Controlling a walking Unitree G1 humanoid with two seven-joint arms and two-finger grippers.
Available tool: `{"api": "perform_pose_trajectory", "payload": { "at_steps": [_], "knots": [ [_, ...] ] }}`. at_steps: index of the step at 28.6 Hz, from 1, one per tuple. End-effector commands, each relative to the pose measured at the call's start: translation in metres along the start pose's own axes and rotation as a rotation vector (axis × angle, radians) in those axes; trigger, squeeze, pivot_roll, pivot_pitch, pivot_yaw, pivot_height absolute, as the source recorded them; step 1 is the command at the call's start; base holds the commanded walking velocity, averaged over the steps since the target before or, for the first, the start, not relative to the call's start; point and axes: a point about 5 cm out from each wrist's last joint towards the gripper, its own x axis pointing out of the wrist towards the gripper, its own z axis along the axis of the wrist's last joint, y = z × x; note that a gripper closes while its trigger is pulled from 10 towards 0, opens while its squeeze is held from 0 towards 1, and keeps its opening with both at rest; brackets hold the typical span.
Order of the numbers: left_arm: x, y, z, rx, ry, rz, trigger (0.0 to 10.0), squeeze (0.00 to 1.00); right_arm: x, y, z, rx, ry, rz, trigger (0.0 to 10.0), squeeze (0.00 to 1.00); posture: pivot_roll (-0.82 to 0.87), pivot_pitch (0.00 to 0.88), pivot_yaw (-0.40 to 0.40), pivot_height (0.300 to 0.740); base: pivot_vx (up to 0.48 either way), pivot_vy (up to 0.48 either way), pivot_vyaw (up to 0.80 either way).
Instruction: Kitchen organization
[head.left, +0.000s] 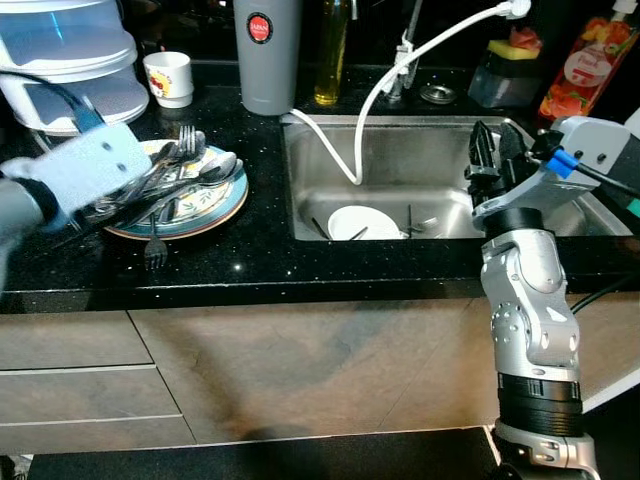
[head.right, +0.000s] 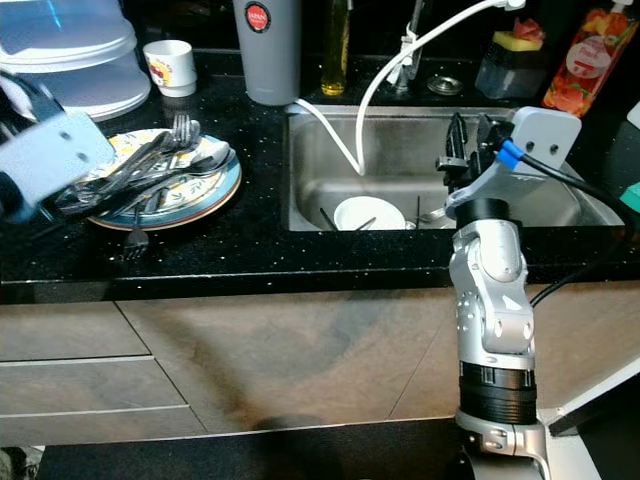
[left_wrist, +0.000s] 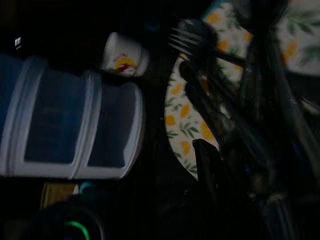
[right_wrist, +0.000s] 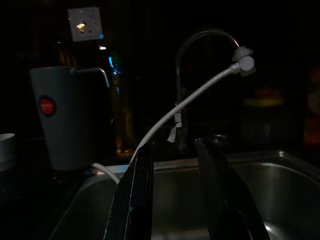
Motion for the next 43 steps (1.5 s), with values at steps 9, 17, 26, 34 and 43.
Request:
{"api": "perform_pose_trajectory", "payload": {
  "at_steps": [9, 17, 26, 34, 43],
  "knots": [
    [0.001, -0.009, -0.006, 0.221, -0.027, -0.271, 10.0, 0.0, -0.002, 0.0, 0.0, 0.0, 0.0, 0.002, 10.0, 0.0, 0.1, 0.046, -0.032, 0.74, 0.0, 0.0, 0.0],
    [-0.002, 0.019, -0.002, 0.32, -0.026, -0.209, 10.0, 1.0, -0.002, -0.001, 0.0, -0.002, -0.003, 0.0, 10.0, 0.0, 0.1, 0.043, -0.035, 0.74, 0.0, 0.0, 0.0],
    [-0.02, 0.026, -0.003, 0.382, -0.069, -0.335, 10.0, 0.0, 0.001, 0.003, -0.001, 0.005, -0.004, 0.014, 10.0, 0.0, 0.11, 0.034, -0.037, 0.74, 0.0, 0.0, 0.0],
    [-0.028, 0.018, -0.007, 0.381, -0.09, -0.428, 10.0, 0.0, 0.002, 0.003, -0.002, 0.01, 0.0, 0.017, 10.0, 0.0, 0.13, 0.04, -0.043, 0.74, 0.0, 0.0, 0.0],
    [-0.009, 0.004, -0.012, 0.344, -0.084, -0.418, 10.0, 0.0, 0.004, 0.008, -0.004, 0.023, 0.001, 0.029, 10.0, 0.0, 0.13, 0.043, -0.053, 0.74, 0.0, 0.0, 0.0]
  ]
}}
